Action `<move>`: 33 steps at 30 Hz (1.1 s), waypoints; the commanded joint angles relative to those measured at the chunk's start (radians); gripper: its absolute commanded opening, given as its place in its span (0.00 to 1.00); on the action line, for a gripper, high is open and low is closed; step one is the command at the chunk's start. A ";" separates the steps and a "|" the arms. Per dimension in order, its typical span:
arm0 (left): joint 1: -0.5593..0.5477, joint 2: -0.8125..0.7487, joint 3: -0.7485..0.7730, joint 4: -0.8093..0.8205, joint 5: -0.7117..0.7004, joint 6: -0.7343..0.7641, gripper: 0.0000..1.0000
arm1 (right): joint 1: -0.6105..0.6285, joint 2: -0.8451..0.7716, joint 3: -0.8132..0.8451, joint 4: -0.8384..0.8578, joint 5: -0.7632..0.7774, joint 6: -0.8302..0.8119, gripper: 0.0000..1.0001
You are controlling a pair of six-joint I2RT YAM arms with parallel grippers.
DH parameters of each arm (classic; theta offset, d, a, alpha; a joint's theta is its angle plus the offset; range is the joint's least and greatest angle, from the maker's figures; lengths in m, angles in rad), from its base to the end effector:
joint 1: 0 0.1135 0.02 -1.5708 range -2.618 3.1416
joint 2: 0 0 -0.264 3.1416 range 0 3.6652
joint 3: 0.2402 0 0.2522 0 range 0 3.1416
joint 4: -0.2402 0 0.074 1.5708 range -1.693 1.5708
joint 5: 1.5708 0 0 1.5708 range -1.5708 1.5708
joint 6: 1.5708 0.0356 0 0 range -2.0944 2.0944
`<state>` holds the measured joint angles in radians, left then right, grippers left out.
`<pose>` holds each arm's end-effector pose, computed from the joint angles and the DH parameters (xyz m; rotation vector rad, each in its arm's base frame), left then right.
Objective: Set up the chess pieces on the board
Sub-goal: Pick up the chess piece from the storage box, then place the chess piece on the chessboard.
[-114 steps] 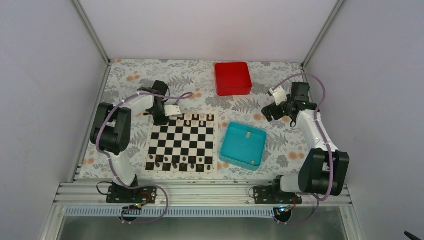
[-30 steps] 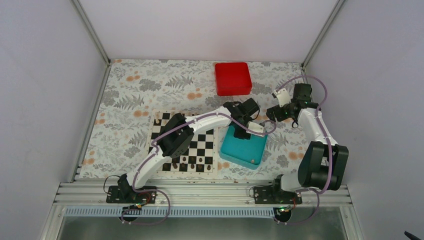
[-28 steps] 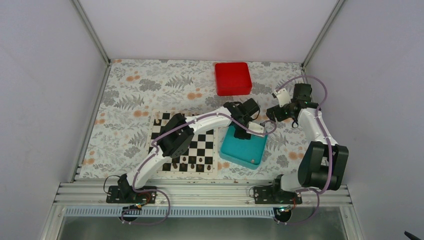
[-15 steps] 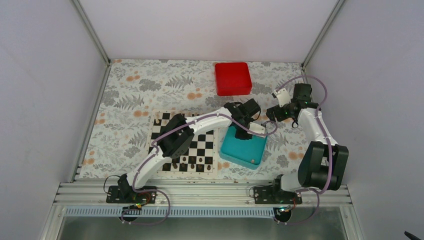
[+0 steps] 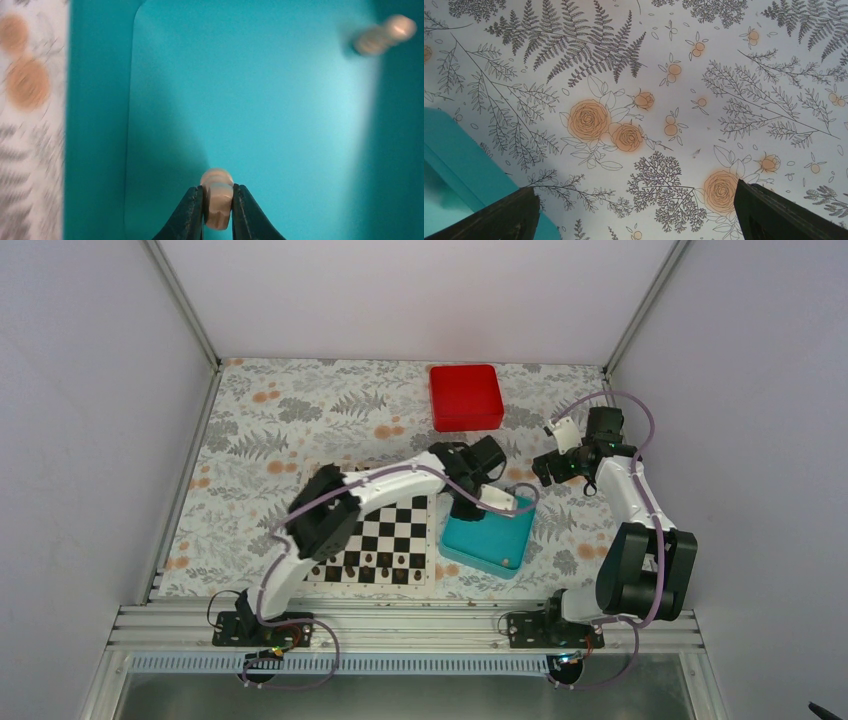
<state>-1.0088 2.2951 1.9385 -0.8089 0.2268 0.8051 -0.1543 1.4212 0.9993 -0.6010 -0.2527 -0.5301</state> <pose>0.2534 -0.4174 0.1821 2.1966 1.6370 -0.3675 0.2832 -0.0350 0.2364 -0.5643 2.4816 0.0645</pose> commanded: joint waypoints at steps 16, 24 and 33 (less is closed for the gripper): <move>0.746 -0.698 -0.635 0.055 -0.100 0.156 0.07 | -0.011 0.019 0.003 -0.016 -0.027 -0.008 1.00; 0.847 -0.632 -0.738 0.153 -0.066 0.170 0.07 | -0.010 0.022 0.008 -0.024 -0.033 -0.005 1.00; 0.846 -0.529 -0.694 0.129 -0.034 0.167 0.07 | -0.011 0.038 0.001 -0.026 -0.032 -0.010 1.00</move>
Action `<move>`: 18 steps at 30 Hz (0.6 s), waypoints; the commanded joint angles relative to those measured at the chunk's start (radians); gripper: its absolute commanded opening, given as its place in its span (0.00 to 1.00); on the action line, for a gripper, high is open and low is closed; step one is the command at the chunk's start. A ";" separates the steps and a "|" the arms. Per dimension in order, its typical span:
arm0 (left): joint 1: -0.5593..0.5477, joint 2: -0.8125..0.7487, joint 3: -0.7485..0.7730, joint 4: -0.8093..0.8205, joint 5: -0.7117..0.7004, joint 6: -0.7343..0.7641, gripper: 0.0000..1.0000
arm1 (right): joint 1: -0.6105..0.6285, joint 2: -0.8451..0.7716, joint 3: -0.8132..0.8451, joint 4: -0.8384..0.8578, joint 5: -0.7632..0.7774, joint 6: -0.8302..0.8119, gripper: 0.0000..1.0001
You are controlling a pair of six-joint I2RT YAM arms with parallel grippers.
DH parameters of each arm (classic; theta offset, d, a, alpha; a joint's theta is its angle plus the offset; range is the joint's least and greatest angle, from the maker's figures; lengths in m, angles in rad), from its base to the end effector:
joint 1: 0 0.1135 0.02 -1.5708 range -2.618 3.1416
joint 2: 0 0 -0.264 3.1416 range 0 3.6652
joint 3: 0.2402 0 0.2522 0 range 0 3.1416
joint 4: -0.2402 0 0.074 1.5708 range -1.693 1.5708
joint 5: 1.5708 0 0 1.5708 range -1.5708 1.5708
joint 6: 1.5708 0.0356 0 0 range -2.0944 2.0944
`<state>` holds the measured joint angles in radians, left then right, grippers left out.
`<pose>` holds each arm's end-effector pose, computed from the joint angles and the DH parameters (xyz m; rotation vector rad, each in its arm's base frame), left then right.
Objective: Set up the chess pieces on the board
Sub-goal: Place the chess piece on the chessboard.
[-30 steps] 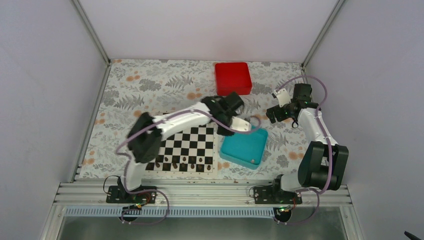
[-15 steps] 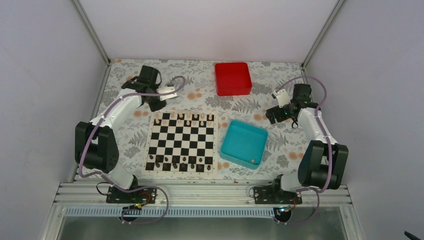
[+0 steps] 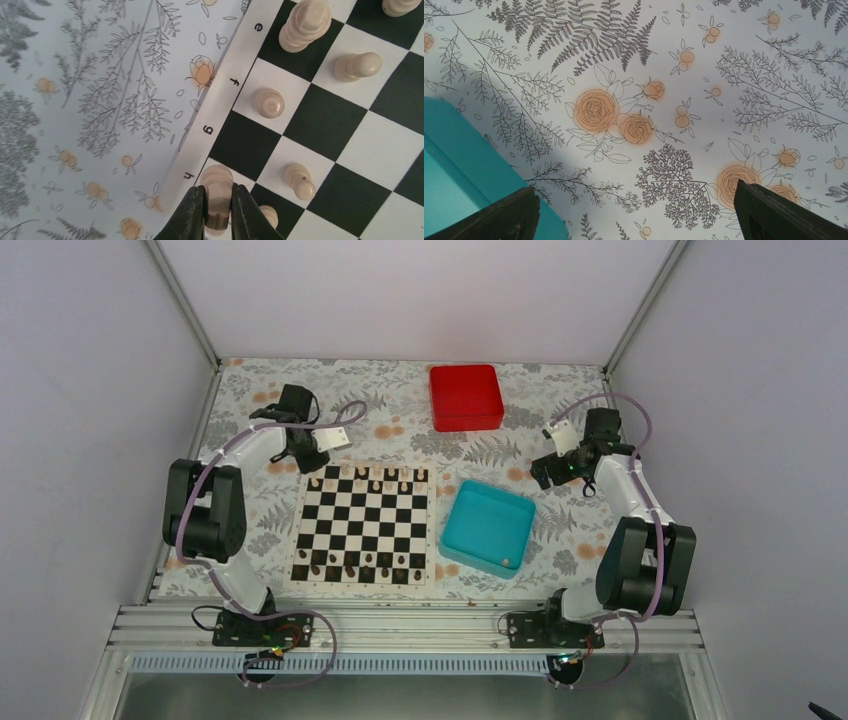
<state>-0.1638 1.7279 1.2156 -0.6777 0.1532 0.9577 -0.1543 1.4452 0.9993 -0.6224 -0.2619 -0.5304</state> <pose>0.3393 -0.0616 0.2051 1.4873 2.2923 0.0102 0.2840 -0.0349 0.2289 -0.5684 2.5200 0.0978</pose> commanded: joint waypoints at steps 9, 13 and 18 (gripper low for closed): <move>-0.002 0.094 0.053 -0.019 0.046 0.016 0.07 | -0.011 0.023 -0.001 -0.006 -0.026 -0.013 1.00; -0.006 0.115 0.054 -0.018 0.049 0.014 0.07 | -0.011 0.024 -0.003 -0.004 -0.026 -0.014 1.00; -0.010 0.138 0.053 -0.010 0.054 0.011 0.07 | -0.011 0.027 -0.005 -0.004 -0.025 -0.016 1.00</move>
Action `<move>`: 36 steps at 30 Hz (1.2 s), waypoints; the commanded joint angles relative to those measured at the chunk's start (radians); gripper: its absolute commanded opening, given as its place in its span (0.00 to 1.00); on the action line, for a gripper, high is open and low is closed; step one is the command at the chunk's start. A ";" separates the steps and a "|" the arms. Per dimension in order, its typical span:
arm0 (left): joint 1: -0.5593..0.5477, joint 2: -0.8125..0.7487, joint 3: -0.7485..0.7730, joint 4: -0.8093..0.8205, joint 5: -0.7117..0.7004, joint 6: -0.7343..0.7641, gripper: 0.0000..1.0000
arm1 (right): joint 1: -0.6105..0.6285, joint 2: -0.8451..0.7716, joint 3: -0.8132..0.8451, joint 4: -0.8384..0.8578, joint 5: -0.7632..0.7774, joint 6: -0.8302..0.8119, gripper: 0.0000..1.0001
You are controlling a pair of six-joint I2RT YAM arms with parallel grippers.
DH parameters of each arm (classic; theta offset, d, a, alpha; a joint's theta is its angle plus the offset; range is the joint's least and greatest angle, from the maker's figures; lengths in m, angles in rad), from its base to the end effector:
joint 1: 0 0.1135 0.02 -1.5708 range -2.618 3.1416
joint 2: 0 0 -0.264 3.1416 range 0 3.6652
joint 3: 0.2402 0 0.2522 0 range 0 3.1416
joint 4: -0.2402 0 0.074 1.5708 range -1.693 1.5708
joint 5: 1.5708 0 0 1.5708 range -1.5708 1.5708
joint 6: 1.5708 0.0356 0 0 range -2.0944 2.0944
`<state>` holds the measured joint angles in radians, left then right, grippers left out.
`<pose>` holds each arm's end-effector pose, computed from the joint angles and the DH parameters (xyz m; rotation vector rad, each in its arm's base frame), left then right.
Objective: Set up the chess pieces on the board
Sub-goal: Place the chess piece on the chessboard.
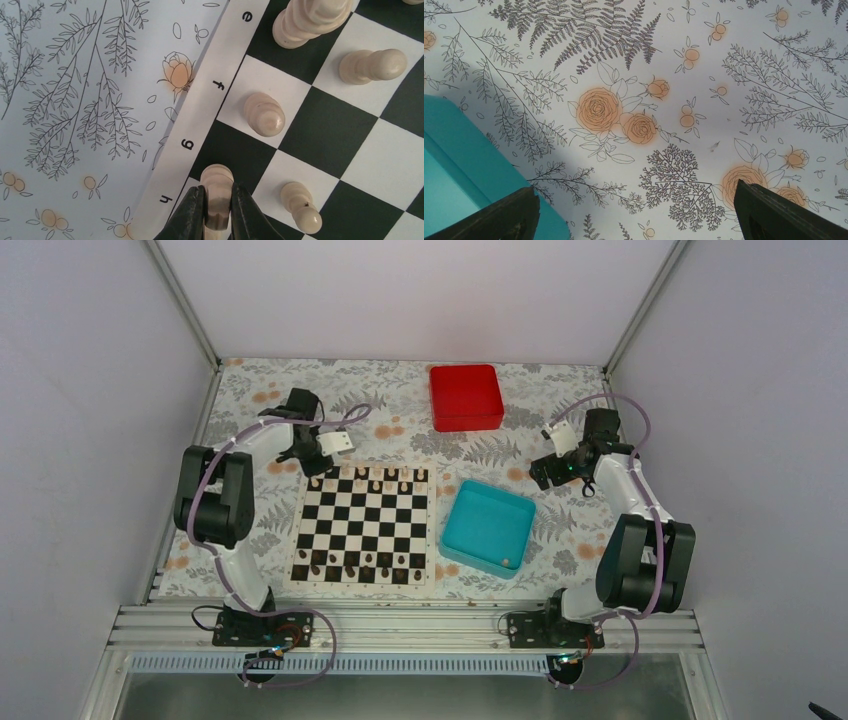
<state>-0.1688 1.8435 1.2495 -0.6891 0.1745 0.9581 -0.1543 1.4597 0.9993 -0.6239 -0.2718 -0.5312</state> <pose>0.3525 -0.0663 0.1758 1.5304 2.3557 -0.0704 0.2855 -0.0347 0.2251 -0.5721 2.5304 0.1177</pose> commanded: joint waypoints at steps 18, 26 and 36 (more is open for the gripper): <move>-0.027 0.015 -0.003 0.003 0.022 0.011 0.07 | -0.011 0.016 -0.010 0.000 -0.010 -0.016 1.00; -0.027 0.013 -0.002 -0.002 0.011 0.017 0.07 | -0.011 0.017 -0.011 0.000 -0.011 -0.016 1.00; -0.026 0.025 -0.005 -0.007 0.002 0.017 0.11 | -0.011 0.016 -0.013 -0.001 -0.012 -0.016 1.00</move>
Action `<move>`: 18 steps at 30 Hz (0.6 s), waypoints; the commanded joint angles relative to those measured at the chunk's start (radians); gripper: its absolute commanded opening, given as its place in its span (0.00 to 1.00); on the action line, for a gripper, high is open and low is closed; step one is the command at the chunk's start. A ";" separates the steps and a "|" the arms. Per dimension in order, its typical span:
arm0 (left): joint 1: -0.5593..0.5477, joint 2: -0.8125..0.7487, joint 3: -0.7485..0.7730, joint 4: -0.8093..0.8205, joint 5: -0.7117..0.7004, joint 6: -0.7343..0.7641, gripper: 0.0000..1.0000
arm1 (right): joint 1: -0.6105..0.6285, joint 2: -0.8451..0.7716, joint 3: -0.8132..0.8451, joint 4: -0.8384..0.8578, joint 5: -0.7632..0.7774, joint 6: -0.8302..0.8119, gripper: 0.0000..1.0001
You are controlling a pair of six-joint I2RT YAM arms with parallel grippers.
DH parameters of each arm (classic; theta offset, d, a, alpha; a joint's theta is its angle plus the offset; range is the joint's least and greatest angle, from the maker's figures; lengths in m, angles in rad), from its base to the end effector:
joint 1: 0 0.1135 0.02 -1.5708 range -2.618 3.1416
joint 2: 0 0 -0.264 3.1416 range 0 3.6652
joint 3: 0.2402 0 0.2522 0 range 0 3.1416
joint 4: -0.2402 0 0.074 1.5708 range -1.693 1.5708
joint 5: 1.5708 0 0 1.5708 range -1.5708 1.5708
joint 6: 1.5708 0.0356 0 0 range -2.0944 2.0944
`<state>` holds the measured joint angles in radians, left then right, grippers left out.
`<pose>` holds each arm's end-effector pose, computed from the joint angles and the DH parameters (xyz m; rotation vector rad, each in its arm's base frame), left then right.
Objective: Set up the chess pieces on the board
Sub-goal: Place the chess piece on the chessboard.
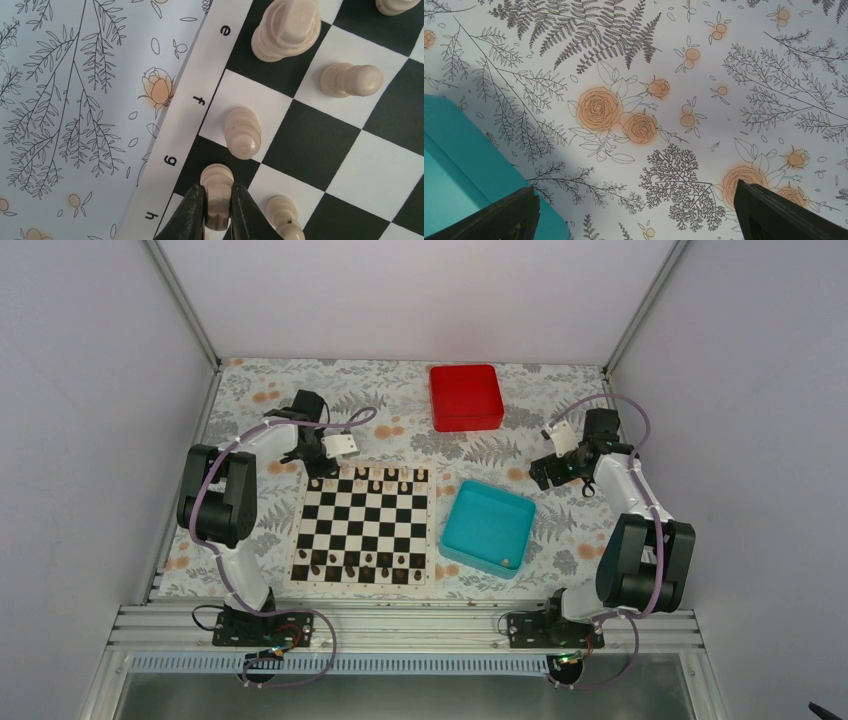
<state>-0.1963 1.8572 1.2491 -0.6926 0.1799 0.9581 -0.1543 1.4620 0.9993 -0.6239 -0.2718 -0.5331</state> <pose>0.3509 -0.0763 0.1710 1.5697 2.3471 -0.0938 0.2858 -0.0348 0.2244 -0.5746 2.5320 0.1181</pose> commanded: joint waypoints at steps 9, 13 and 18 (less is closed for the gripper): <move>0.001 0.004 0.016 -0.039 -0.005 0.026 0.19 | -0.011 0.016 -0.016 0.001 -0.011 -0.016 1.00; -0.001 -0.001 0.033 -0.058 0.007 0.028 0.21 | -0.011 0.015 -0.016 -0.002 -0.013 -0.017 1.00; -0.003 0.000 0.039 -0.064 0.002 0.026 0.21 | -0.010 0.016 -0.019 -0.002 -0.012 -0.018 1.00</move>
<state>-0.1967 1.8584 1.2636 -0.7368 0.1665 0.9691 -0.1543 1.4620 0.9989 -0.6239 -0.2718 -0.5339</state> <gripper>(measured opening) 0.212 0.997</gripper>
